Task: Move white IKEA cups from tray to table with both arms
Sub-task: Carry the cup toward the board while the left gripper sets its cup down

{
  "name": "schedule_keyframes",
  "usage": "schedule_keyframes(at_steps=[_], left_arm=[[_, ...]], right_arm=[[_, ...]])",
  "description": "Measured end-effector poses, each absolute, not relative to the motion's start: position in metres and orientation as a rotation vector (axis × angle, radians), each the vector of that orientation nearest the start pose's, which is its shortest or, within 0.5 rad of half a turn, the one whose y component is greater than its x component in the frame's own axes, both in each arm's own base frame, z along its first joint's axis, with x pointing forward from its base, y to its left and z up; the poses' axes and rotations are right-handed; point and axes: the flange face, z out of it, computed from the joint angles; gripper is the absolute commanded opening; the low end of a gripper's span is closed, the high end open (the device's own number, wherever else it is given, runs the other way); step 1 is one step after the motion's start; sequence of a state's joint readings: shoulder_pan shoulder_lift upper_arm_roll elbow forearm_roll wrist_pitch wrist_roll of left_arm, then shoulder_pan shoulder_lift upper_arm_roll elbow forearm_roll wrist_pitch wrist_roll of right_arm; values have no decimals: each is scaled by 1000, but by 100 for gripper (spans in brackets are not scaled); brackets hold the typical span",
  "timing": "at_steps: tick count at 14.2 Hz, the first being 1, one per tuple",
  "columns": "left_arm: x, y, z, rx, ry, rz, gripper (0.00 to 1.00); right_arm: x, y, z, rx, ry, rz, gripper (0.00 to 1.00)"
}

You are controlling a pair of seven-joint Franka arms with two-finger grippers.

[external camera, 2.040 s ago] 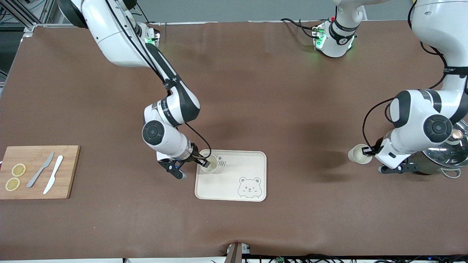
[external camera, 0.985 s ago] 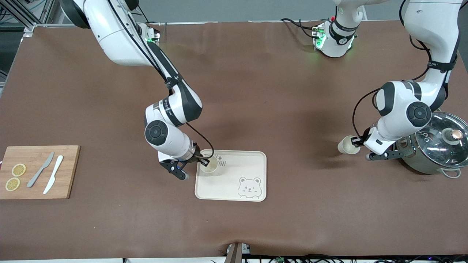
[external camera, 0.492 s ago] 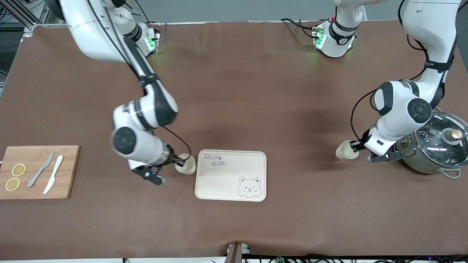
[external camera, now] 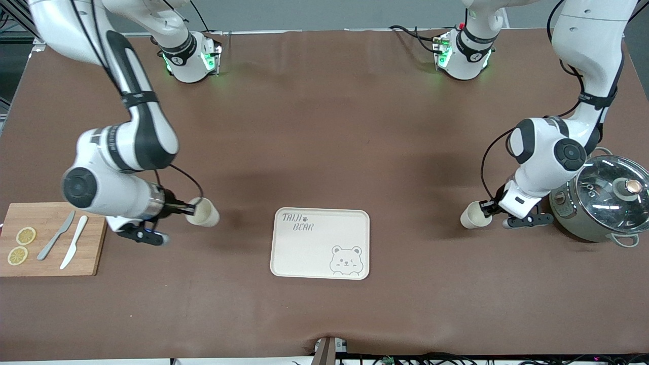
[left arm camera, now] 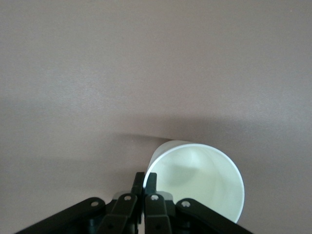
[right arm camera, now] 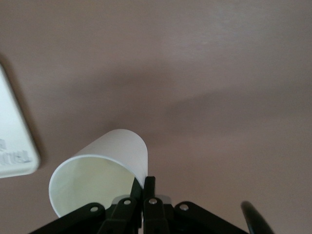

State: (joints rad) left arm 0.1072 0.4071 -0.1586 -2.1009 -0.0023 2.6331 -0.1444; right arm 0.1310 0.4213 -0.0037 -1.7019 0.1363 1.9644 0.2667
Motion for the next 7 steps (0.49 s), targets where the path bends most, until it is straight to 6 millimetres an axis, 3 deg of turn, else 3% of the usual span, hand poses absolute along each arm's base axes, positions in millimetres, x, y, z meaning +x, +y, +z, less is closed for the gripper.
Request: schedule_keyframes(at_steps=[1, 4, 7], left_arm=[[595, -30, 235, -3207, -178, -194, 100], [595, -32, 235, -3209, -172, -195, 100], [602, -32, 251, -3206, -172, -260, 100]], right_arm=[[632, 66, 332, -3031, 270, 290, 0], [614, -10, 319, -3016, 168, 325, 0], [596, -46, 312, -3021, 79, 311, 0]])
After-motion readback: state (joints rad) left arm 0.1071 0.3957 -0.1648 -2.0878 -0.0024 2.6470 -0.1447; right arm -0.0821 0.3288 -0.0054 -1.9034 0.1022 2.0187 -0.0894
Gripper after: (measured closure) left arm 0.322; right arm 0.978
